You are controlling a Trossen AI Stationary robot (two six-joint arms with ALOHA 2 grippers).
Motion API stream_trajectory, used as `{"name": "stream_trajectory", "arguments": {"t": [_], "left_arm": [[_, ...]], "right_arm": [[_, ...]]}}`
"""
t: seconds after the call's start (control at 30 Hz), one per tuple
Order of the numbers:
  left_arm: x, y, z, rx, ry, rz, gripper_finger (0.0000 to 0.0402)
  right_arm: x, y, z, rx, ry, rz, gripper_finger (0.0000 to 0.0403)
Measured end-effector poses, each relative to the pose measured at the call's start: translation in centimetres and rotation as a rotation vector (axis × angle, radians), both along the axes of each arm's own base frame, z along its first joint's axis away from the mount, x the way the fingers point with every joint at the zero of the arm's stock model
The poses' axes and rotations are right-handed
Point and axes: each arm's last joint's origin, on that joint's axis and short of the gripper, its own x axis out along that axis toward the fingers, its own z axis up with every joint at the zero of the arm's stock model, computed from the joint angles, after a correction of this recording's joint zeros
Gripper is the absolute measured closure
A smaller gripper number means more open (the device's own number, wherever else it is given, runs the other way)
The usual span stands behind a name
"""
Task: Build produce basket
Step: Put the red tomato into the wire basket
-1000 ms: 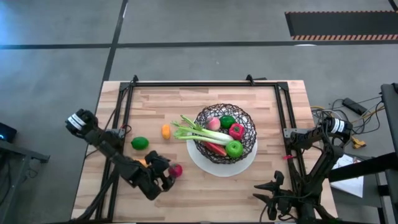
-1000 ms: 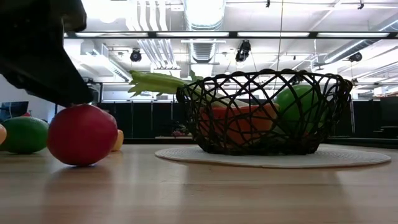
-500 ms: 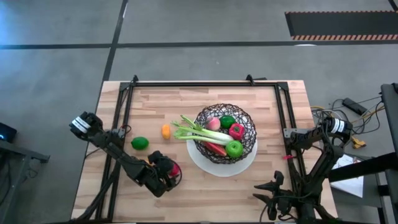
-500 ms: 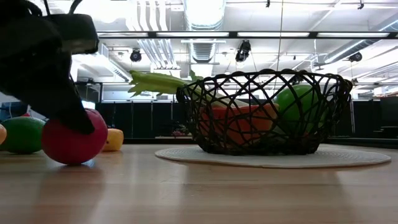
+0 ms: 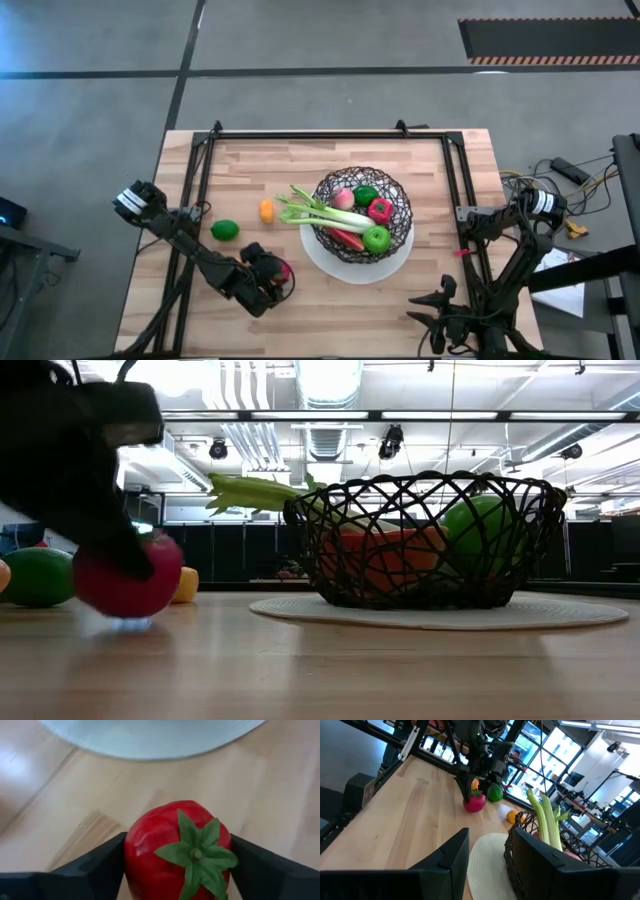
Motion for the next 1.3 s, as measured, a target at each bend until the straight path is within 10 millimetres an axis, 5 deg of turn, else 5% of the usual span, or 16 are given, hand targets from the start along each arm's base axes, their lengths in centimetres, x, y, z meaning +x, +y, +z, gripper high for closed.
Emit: {"name": "stream_trajectory", "arguments": {"t": [0.17, 0.37, 0.57, 0.93, 1.1, 1.3], "left_arm": [[2.2, -1.1, 3.2, -0.013, -0.074, -0.056, 0.0145], [5.7, -1.9, 9.8, 0.024, -0.222, -0.170, 0.0145], [10.1, 2.5, 14.1, 0.082, -0.314, -0.119, 0.0145], [20.0, 16.2, 9.4, 0.059, -0.226, -0.036, 0.0145], [22.4, 18.3, 7.1, 0.004, -0.198, -0.035, 0.0140], [23.0, 19.1, 5.9, -0.009, -0.185, -0.006, 0.0096]], "right_arm": [[-0.7, 0.3, 0.3, -0.012, -0.002, 0.026, 0.0264], [-0.9, 0.5, 0.5, -0.020, -0.002, 0.035, 0.0264], [-0.9, 0.5, 0.5, -0.033, 0.000, 0.037, 0.0264], [-0.9, 0.5, 0.5, -0.020, -0.002, 0.035, 0.0264], [-0.9, 0.4, 0.5, 0.019, -0.008, 0.030, 0.0264], [-0.9, 0.5, 0.5, 0.052, -0.007, 0.032, 0.0264]]}}
